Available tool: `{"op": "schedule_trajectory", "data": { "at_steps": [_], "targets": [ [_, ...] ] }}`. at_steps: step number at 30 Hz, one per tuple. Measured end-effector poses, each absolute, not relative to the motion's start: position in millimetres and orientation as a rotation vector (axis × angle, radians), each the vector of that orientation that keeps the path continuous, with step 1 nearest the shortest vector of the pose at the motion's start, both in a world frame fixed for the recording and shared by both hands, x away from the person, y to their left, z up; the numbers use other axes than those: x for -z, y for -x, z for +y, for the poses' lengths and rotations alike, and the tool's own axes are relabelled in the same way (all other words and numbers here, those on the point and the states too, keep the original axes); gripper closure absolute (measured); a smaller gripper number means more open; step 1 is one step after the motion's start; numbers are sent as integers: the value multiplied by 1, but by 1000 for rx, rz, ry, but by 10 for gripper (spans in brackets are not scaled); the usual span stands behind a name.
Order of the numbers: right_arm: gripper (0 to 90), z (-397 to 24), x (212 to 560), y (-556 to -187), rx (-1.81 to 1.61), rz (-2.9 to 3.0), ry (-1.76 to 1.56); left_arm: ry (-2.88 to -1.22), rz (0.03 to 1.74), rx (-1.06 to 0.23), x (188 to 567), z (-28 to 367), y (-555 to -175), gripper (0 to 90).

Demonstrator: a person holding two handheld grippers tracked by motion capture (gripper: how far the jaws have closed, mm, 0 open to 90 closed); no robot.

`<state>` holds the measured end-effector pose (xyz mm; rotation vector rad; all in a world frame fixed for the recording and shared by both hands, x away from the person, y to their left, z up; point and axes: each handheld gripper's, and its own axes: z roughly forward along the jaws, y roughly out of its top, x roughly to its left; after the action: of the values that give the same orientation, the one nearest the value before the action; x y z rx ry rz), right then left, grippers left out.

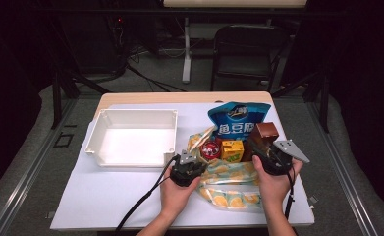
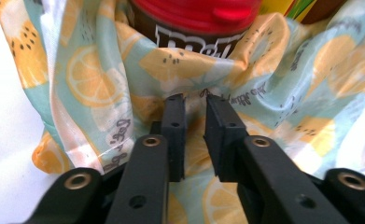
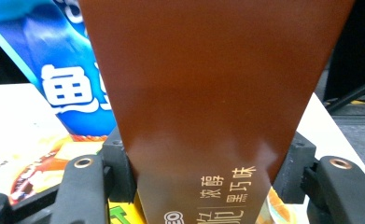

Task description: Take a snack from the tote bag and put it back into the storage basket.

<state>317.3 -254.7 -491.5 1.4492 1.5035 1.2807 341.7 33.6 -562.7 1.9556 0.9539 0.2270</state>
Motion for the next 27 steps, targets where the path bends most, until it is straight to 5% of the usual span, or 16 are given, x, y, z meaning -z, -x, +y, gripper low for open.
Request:
{"op": "schedule_trajectory", "data": {
  "at_steps": [27],
  "targets": [
    [376, -266, 436, -282, -1374, 1496, -1353, -1760, 626, -160, 500, 23, -333, 304]
  ]
}}
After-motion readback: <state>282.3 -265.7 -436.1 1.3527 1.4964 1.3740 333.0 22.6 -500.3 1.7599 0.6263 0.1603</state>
